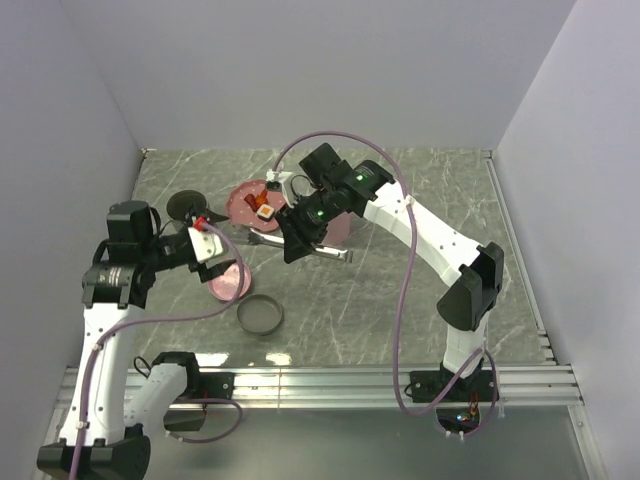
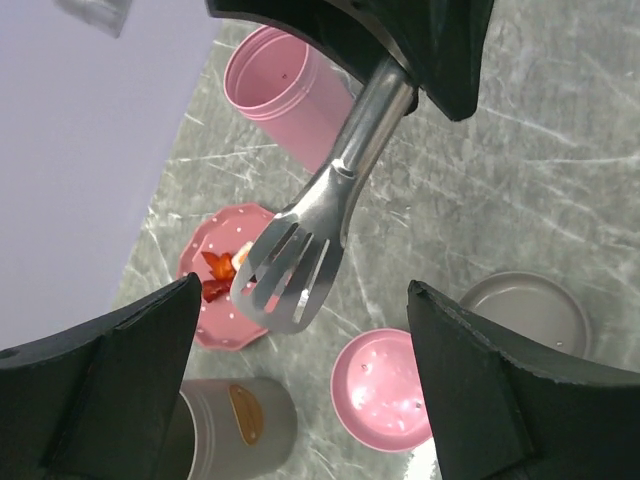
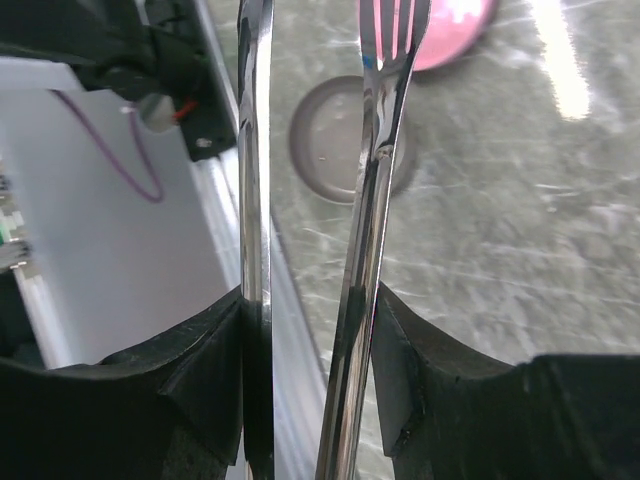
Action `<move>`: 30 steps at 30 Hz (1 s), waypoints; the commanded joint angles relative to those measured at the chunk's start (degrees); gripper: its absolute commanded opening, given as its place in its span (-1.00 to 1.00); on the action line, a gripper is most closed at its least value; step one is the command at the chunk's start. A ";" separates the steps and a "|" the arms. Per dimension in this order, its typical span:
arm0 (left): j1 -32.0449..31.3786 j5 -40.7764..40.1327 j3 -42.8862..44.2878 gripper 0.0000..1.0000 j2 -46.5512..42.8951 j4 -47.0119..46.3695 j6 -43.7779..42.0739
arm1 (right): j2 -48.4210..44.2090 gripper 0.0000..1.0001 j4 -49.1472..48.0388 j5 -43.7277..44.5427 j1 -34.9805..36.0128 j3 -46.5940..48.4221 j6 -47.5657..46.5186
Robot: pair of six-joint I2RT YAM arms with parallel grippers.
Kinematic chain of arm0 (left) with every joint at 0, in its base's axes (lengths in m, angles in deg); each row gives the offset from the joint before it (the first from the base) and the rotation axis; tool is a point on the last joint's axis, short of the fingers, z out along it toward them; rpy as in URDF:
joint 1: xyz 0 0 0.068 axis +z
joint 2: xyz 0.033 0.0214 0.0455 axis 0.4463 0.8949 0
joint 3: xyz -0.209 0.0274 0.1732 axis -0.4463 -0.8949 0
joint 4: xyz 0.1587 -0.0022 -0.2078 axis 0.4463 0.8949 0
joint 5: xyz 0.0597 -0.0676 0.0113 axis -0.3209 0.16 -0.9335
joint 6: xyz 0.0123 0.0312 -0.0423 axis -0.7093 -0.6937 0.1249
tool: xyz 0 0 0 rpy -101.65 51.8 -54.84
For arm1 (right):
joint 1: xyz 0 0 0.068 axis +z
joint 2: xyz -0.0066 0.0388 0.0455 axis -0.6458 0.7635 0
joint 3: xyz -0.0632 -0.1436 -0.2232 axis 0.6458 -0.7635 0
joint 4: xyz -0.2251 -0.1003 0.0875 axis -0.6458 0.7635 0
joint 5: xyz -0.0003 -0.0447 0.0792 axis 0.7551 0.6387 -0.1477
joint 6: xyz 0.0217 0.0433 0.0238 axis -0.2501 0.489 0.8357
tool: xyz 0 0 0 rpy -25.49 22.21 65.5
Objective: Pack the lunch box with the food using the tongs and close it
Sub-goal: Pass the clamp from the right arm to the left
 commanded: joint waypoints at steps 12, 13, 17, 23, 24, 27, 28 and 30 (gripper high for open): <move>-16.59 -14.12 -9.28 0.81 -6.49 -15.50 -7.46 | 1.47 0.01 -1.87 -7.37 1.11 3.26 4.30; -18.52 -15.01 -9.02 0.81 -6.13 -15.41 -7.81 | 1.47 0.01 -2.04 -7.28 1.11 3.35 4.48; -22.31 -17.56 -8.40 0.81 -4.28 -15.23 -7.46 | 0.51 0.01 -2.13 -5.79 1.37 3.34 4.31; -25.13 -20.64 -8.40 0.78 -2.00 -16.20 -6.76 | -1.34 0.01 -1.96 -5.52 2.43 2.29 3.69; -25.22 -21.08 -8.40 0.78 -1.65 -16.37 -6.68 | -1.69 0.01 -1.95 -6.04 2.60 2.12 3.60; -25.65 -22.13 -8.75 0.76 -1.29 -15.94 -7.72 | -2.31 0.01 -2.22 -7.10 2.69 1.68 3.86; -25.92 -22.92 -8.93 0.75 -1.21 -15.67 -8.43 | -2.57 0.01 -2.04 -7.36 2.78 1.68 3.78; -26.18 -23.37 -9.02 0.73 -1.12 -15.76 -8.43 | -2.66 0.01 -2.04 -7.80 2.95 1.76 3.78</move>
